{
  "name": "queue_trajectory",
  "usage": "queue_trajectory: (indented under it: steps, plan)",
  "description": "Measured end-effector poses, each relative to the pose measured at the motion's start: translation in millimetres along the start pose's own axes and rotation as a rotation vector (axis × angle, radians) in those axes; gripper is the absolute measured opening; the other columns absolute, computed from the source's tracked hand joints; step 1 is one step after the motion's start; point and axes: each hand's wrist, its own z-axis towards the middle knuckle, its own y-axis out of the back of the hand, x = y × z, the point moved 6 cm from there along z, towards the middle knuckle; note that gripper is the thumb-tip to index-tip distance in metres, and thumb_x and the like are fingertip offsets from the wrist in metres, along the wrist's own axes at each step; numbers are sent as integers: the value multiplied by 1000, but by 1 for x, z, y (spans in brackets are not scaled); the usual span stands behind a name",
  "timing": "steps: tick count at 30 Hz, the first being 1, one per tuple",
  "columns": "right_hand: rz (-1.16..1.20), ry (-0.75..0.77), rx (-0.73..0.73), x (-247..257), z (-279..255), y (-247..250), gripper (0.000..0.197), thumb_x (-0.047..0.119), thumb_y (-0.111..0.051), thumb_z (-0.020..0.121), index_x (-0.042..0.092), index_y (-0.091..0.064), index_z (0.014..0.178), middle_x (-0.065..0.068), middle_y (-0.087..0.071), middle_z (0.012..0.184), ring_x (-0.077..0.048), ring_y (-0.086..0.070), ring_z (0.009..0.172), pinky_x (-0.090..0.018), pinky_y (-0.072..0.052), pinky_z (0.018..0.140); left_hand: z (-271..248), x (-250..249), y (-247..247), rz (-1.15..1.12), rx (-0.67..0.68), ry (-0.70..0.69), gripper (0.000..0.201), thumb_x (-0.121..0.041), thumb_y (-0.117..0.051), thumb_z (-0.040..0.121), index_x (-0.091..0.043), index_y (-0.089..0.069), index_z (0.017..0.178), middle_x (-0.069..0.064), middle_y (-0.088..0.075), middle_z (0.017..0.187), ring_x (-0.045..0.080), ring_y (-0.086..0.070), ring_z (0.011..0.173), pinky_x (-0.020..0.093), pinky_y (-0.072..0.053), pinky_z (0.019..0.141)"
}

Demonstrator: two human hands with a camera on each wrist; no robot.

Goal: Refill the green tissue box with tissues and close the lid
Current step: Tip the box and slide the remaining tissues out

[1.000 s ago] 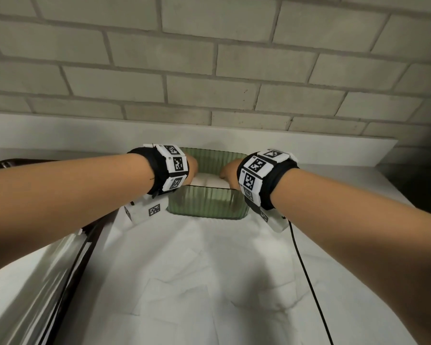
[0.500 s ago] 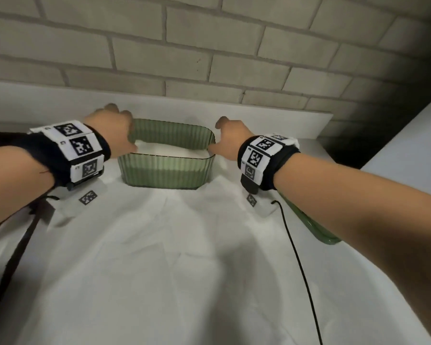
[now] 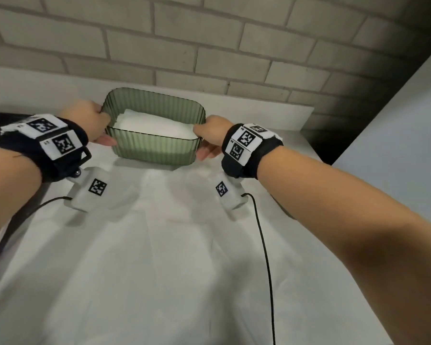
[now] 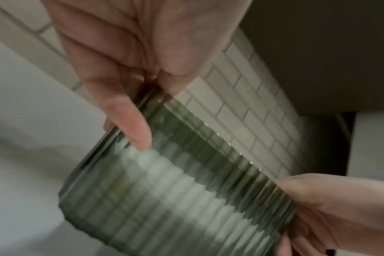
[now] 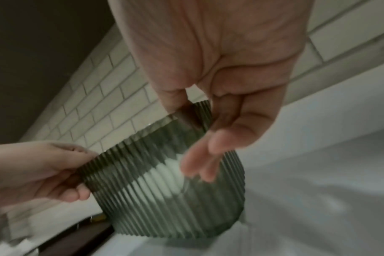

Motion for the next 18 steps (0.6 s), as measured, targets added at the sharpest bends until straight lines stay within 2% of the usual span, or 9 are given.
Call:
queue_trajectory:
  steps: [3,5,6,8,10,11,13,15,18]
  plan:
    - [-9,-11,-36,-4,-29,27,23,15,-44,87,-1,-53,102,-10,-67,52,-16,-58,37,-15,-41,42,-28,-25,0,-100,-23,-107,23,-15,-39,95,-10,-55,81,-1,-64,44,9,-61,35,32,-56,68]
    - [-6,-51,2,-19,-52,39,23,18,-42,89,1,-48,103,-8,-65,47,-13,-52,32,-12,-36,38,-51,-39,-8,-121,28,-156,22,-15,-40,97,-11,-59,88,4,-68,60,8,-63,38,27,-57,59]
    - [8,-66,22,-28,-65,43,21,19,-40,91,1,-46,100,-8,-64,46,-12,-50,30,-11,-34,36,-62,-44,-15,-122,59,-173,22,-16,-40,97,-9,-60,95,6,-68,65,9,-64,40,25,-57,58]
    - [58,-80,27,-49,-90,51,16,12,-34,92,2,-44,86,-10,-61,43,-12,-47,27,-11,-34,32,-85,-54,-31,-125,117,-200,26,-20,-41,98,-6,-59,110,9,-70,77,9,-66,44,25,-58,61]
    - [137,-89,-4,-76,-115,58,17,6,-32,92,2,-43,79,-13,-60,42,-15,-49,27,-14,-38,31,-111,-62,-50,-233,177,-221,30,-25,-43,98,-7,-55,119,11,-64,99,7,-66,45,20,-58,57]
    - [179,-92,-22,-90,-128,61,16,4,-32,92,2,-43,80,-14,-60,43,-16,-50,27,-16,-40,30,-122,-62,-59,-306,194,-216,32,-30,-44,98,-7,-53,119,10,-61,105,8,-66,47,19,-58,55]
    - [256,-99,-68,-117,-150,70,12,1,-33,89,0,-44,84,-18,-60,45,-20,-52,29,-19,-42,31,-144,-57,-75,-378,204,-174,38,-41,-42,96,-9,-52,115,8,-60,106,12,-65,57,25,-58,58]
    - [315,-107,-128,-140,-168,80,12,0,-33,88,-1,-45,88,-20,-61,48,-22,-52,29,-20,-43,33,-164,-46,-95,-227,242,-136,41,-48,-40,95,-12,-53,110,5,-60,107,17,-63,72,31,-53,66]
    - [380,-111,-218,-164,-189,92,16,1,-34,89,-5,-49,87,-22,-61,50,-23,-53,31,-23,-44,33,-188,-27,-137,381,428,-188,43,-52,-50,89,-18,-56,115,0,-60,115,17,-57,102,28,-43,84]
